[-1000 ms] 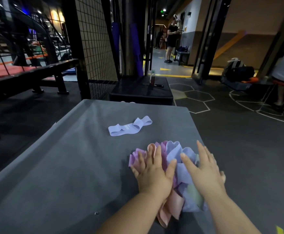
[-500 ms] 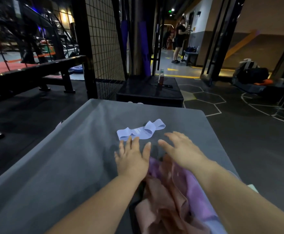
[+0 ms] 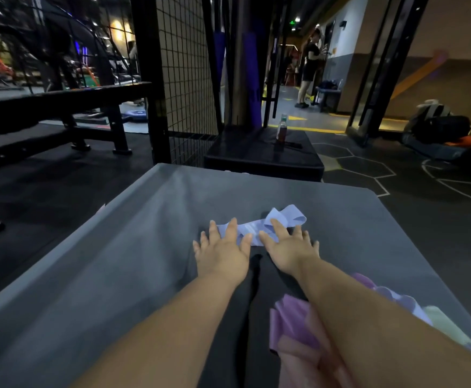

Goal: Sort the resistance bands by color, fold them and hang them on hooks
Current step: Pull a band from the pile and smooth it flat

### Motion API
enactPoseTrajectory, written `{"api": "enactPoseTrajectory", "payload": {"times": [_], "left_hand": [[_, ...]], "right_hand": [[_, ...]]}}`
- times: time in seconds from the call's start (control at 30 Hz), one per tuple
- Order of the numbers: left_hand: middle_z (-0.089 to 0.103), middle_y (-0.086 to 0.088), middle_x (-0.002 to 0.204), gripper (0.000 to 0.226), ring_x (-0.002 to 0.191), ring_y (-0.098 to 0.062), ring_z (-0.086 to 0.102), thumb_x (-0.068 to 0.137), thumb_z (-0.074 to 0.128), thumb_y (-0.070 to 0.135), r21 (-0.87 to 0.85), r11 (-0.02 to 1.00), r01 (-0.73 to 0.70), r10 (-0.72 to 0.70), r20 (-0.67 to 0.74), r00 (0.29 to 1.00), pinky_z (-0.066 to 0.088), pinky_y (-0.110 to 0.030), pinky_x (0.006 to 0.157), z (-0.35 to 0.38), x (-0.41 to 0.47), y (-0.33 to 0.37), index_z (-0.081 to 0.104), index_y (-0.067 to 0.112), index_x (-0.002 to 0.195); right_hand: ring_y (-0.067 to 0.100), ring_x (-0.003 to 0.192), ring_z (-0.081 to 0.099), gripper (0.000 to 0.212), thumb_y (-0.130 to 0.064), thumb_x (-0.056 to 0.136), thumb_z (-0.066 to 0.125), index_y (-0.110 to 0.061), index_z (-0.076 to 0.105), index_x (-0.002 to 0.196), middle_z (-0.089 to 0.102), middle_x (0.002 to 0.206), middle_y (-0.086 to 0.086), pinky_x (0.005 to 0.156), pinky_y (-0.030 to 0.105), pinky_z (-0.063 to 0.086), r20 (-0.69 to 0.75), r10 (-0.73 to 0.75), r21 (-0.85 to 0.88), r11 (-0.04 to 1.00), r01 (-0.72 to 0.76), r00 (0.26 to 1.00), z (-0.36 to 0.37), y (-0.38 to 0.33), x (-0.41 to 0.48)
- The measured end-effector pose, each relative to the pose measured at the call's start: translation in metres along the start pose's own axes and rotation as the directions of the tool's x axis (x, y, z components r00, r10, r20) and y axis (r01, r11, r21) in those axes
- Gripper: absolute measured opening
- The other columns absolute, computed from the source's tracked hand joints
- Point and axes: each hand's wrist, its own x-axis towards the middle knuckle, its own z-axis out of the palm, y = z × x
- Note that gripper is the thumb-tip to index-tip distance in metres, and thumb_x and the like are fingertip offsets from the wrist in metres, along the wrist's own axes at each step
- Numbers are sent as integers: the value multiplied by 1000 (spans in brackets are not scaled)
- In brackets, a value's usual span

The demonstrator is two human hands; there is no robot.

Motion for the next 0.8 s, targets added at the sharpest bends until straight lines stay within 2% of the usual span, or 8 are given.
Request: {"api": "enactPoseTrajectory", "payload": {"times": [0.17,0.27,0.33,0.43,0.5,0.6,0.67,0.8], "left_hand": [[12,-1,163,46,144,-23,27,103,28,44,-101,984,-147,138,-91,986,20,-37,117,6,17,1,39,30,146],[10,-2,163,42,148,-26,11,103,30,42,-82,990,-117,108,-107,988,20,-39,116,11,22,2,44,33,142],[13,-7,162,39,147,-31,10,103,30,42,-37,997,-74,71,-88,994,17,-43,116,13,20,5,44,39,139],[46,-2,143,31,130,-28,35,102,36,37,1,995,-104,103,-165,981,27,-38,101,16,17,6,55,38,126],[55,0,128,29,118,-26,44,100,43,31,-137,980,-144,113,-212,971,34,-33,93,16,17,5,60,33,123],[56,-2,124,37,114,-21,50,95,45,14,-453,873,-180,85,-221,972,41,-29,89,11,9,9,58,27,128],[56,-2,120,39,113,-21,51,95,46,10,-509,830,-226,85,-285,955,42,-29,92,8,-2,14,60,26,128],[55,-4,113,29,111,-21,51,99,48,21,-530,814,-238,43,-355,934,35,-22,89,-6,-24,22,65,20,122]], "right_hand": [[21,150,8,59,-56,99,16,-35,17,154,17,163,5,121,49,1,-102,-127,-29,992,124,987,14,0,15],[19,148,17,54,-47,102,18,-29,24,153,23,161,2,121,45,2,-99,-145,15,989,147,984,15,-1,15],[21,142,29,51,-42,103,19,-26,30,150,34,155,4,121,43,8,-96,-152,61,985,159,984,14,-1,12],[25,136,36,48,-36,104,19,-25,31,149,38,153,2,118,38,16,-82,-169,132,975,179,982,10,-1,4],[24,137,35,47,-36,105,20,-27,33,149,38,154,0,117,38,18,-61,-180,216,958,189,982,7,-2,-1],[24,132,42,44,-42,104,24,-32,44,141,46,146,2,108,36,30,-16,-152,443,885,143,988,-1,-8,-15],[24,131,43,44,-43,104,24,-32,45,141,45,147,2,103,32,31,-19,-170,478,864,158,985,-9,-12,-25],[22,134,41,45,-42,105,24,-24,50,138,46,146,3,105,30,29,-33,-184,516,839,175,982,-34,-17,-50]]}}
